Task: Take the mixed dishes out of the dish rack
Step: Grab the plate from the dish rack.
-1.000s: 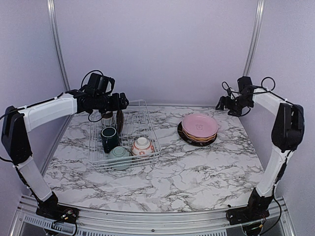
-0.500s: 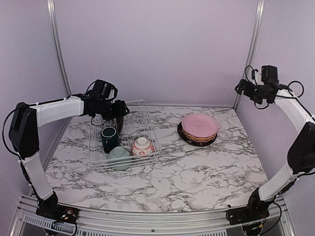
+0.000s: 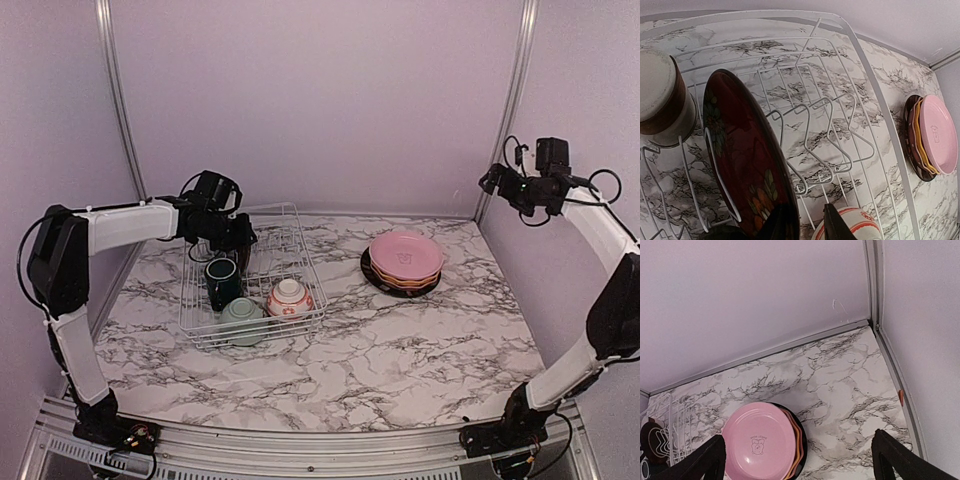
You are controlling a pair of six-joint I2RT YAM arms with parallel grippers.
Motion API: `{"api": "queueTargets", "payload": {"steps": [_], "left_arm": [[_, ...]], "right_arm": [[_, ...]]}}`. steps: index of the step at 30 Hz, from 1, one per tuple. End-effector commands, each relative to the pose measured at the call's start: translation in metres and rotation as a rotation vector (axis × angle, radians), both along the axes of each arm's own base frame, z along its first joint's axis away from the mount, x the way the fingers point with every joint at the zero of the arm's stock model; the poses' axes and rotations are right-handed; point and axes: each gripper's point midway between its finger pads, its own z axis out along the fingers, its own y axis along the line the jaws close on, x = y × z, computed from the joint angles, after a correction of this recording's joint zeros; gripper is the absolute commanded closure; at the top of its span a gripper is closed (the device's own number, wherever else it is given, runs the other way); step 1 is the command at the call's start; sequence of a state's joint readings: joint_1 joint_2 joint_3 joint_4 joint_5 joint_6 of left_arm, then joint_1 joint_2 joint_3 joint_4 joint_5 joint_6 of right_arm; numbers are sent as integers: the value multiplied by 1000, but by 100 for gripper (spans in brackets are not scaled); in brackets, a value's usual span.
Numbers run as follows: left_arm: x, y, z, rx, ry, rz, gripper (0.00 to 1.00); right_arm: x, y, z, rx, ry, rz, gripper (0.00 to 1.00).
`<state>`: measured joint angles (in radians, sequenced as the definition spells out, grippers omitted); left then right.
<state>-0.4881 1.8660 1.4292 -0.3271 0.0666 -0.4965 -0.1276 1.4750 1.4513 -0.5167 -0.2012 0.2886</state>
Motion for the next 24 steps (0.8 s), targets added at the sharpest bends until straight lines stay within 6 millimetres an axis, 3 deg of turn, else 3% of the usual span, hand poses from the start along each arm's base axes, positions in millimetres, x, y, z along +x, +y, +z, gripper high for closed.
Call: {"api": "queueTargets", "payload": {"steps": [1,8,15,24], "left_arm": [[3,5,-4,36,2,0,79],[4,5,14,29,-35,-7,100],[5,1,55,-9,-118,-27,100],[2,-3,115,-53,-241,-74,100]], "right_arm": [[3,20,12,78,-33,98,2],[10,28,10,120,-34,135,2],[14,30,5,149,-32,140,2],[22,58,-6,248,-2,291,2]]}}
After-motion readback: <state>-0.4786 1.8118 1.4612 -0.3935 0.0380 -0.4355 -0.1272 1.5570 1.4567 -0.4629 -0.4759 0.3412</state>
